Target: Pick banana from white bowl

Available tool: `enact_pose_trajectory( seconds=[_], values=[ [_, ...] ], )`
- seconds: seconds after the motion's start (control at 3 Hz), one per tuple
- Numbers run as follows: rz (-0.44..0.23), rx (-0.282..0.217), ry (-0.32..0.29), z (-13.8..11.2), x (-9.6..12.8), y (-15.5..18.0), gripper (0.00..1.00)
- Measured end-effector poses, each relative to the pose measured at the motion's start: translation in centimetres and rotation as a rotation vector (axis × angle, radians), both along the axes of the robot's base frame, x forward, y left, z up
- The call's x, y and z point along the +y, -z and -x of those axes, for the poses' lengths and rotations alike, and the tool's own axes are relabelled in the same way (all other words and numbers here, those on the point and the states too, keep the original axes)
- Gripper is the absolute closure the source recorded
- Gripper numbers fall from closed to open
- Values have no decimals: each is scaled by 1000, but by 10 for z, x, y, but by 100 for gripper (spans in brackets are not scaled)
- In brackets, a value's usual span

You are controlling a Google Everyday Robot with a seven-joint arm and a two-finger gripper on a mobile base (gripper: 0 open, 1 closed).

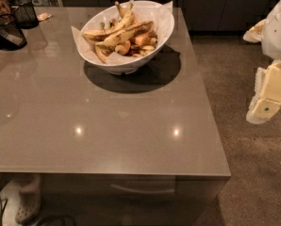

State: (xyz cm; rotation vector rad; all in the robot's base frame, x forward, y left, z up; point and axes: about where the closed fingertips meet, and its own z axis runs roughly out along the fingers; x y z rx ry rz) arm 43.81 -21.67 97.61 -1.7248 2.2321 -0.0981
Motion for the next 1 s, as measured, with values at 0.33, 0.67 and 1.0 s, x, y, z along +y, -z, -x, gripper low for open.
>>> enact_pose_trajectory(
  seconds=[0.33, 0.67, 1.0],
  values=[
    [0, 0, 0, 0, 0, 0, 0],
    [5, -2, -17, -12, 8, -5, 0],
    [39, 13, -83, -38, 28, -9, 0]
  ],
)
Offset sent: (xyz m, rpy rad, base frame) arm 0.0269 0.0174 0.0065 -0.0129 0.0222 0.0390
